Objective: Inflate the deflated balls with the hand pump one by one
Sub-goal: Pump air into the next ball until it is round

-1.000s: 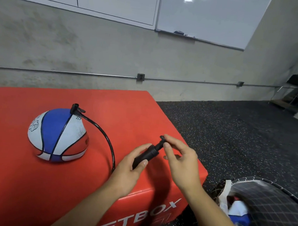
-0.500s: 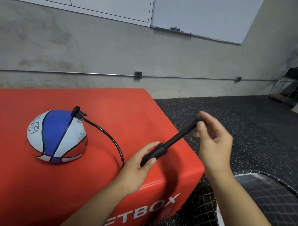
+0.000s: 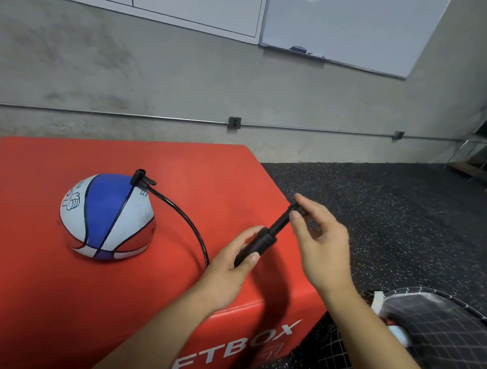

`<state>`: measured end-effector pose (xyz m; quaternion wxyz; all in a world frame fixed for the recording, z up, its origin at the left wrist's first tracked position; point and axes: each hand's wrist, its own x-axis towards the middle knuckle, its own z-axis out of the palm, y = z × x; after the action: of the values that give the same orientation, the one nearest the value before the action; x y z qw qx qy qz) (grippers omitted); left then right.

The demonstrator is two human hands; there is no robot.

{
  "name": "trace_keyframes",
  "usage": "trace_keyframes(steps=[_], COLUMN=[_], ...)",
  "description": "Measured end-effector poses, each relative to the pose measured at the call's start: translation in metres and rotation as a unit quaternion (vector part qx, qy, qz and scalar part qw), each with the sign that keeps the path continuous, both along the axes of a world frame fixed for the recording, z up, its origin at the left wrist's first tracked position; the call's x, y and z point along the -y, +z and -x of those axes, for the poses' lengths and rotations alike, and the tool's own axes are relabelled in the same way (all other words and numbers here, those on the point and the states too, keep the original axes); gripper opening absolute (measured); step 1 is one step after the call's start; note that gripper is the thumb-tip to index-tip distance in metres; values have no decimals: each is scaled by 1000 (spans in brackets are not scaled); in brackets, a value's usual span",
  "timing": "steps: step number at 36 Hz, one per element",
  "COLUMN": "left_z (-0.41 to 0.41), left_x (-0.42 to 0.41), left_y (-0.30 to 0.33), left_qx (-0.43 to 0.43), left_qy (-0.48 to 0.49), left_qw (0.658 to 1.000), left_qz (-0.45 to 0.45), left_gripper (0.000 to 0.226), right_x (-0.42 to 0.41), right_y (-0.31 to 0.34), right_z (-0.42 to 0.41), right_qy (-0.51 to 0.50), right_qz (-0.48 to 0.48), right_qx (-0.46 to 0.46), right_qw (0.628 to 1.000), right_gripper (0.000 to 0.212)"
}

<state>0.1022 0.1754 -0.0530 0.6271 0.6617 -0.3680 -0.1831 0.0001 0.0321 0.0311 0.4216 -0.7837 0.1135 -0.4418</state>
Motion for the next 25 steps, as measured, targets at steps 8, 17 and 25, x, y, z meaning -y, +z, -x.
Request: trace_keyframes(steps=[8, 17, 25], left_z=[-1, 2, 7], left_x=[4, 3, -2], left_y=[-1, -2, 1], left_qx=[1, 11, 27], left_qy=[3, -3, -28], left_qw=[1000, 1000, 999], left_qz=[15, 6, -34], left_gripper=[50, 50, 51], right_x=[-5, 3, 34], right_y=[-24, -27, 2], right_z=[1, 7, 12], right_qy=[31, 25, -40], right_qz=[8, 39, -87], right_qx=[-67, -54, 78], right_qw=[997, 997, 992], right_gripper=[34, 34, 29])
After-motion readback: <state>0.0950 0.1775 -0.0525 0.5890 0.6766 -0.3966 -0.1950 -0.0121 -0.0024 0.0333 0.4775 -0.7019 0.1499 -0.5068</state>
